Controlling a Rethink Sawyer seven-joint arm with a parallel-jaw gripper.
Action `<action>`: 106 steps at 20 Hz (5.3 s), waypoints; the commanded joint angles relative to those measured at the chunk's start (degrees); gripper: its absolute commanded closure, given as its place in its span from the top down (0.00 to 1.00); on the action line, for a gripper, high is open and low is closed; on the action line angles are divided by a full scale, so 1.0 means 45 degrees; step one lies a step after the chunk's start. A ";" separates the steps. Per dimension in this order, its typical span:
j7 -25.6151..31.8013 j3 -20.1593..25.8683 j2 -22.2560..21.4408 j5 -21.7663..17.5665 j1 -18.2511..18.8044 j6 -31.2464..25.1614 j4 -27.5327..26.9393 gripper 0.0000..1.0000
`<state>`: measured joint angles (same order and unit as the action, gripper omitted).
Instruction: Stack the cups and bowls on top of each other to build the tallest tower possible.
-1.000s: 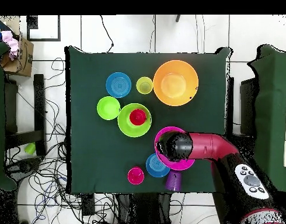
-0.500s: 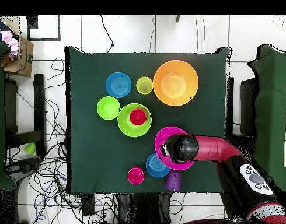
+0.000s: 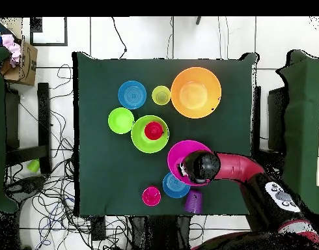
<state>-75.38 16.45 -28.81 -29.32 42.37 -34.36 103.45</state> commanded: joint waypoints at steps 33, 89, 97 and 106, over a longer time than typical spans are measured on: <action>-0.1656 0.1498 -0.2570 0.2876 -0.1075 -0.1286 0.2806 1.00; -0.1369 -0.1341 -0.2566 0.1484 -0.2717 0.0973 0.2145 0.00; -0.1175 -0.1817 -0.3958 0.1146 -0.3229 0.0225 0.1922 0.00; -0.1014 -0.2303 -0.5466 0.1369 -0.3840 -0.2032 0.1626 0.00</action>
<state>-75.38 6.17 -49.03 -24.94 27.99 -32.84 114.64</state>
